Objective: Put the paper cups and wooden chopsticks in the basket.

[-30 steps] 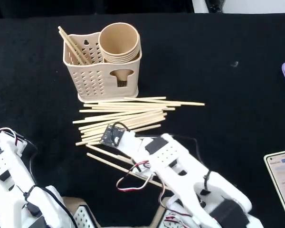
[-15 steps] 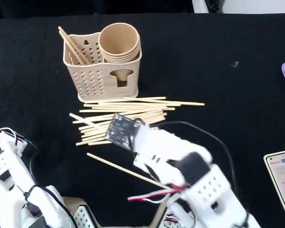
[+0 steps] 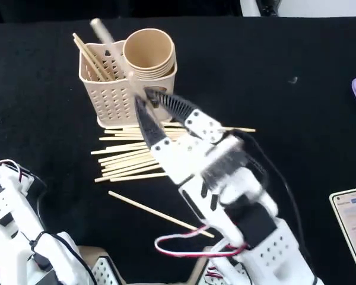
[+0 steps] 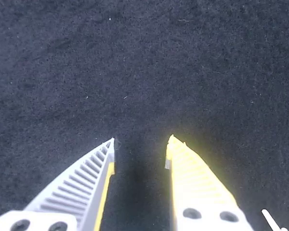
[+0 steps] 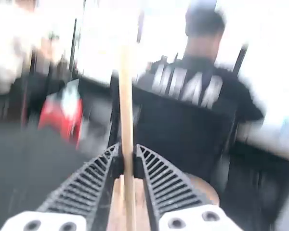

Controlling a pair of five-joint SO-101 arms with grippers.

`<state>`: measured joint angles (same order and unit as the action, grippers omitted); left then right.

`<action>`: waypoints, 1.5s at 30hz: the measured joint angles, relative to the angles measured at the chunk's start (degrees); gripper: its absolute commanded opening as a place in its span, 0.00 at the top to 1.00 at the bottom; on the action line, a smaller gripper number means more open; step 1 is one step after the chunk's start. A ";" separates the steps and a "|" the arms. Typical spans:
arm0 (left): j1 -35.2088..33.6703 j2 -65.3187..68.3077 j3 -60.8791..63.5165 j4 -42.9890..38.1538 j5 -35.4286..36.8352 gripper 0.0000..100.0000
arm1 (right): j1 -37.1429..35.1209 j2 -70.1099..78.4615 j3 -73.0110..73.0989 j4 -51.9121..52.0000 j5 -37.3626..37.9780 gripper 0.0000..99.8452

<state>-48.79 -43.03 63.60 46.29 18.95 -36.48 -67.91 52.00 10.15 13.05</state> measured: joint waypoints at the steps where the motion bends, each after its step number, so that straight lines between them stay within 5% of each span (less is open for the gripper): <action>1: 0.00 0.00 0.00 0.00 0.00 0.82 | 0.00 1.14 0.09 -4.75 -0.09 0.99; 5: 0.00 0.00 0.00 0.00 0.00 0.82 | -0.18 11.69 -2.81 -13.89 -0.18 0.99; 23: 0.00 0.00 0.00 0.00 0.00 0.82 | -1.93 64.88 -45.89 -15.03 -0.18 0.99; 33: 0.00 0.00 0.00 0.00 0.00 0.82 | 1.76 72.35 -43.16 -15.03 -0.18 0.99; 37: 0.00 0.00 0.00 0.00 0.00 0.82 | 1.58 72.44 -40.97 -14.86 -0.18 0.89; 45: 0.00 0.00 0.00 0.00 0.00 0.82 | 1.67 72.35 -44.57 -3.96 -0.18 0.90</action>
<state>-48.79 -43.03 63.60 46.29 18.95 -34.81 4.44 7.43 6.20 12.88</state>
